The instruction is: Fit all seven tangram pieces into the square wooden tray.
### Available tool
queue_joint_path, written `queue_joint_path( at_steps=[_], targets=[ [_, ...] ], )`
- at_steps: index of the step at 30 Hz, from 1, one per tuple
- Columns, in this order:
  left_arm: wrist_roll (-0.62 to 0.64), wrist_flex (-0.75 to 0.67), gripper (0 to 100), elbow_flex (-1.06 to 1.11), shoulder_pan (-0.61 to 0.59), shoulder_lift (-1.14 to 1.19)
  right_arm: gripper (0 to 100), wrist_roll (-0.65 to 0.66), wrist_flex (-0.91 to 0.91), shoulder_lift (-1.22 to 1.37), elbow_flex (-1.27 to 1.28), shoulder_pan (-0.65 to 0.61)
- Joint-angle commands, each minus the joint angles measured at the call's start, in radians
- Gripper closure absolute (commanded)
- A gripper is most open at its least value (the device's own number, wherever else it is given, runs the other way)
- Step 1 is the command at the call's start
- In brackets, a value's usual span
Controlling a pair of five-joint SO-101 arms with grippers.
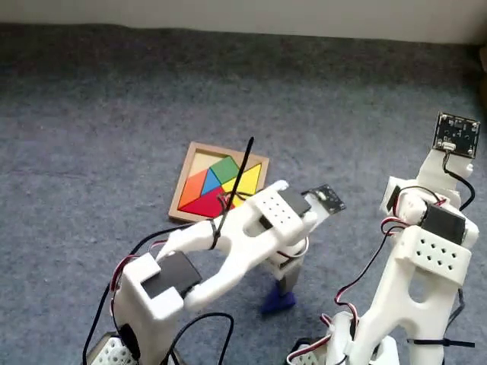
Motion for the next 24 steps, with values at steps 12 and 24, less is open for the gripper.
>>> queue_joint_path(
  at_steps=[12,24],
  targets=[
    [-0.006,0.064,69,0.127,0.119,-0.341,99.0,-0.003,-0.019,-0.035,-0.005,0.01],
    [0.132,-0.143,68,0.209,0.211,-0.24,99.0,-0.003,-0.018,-0.031,-0.005,0.008]
  ],
)
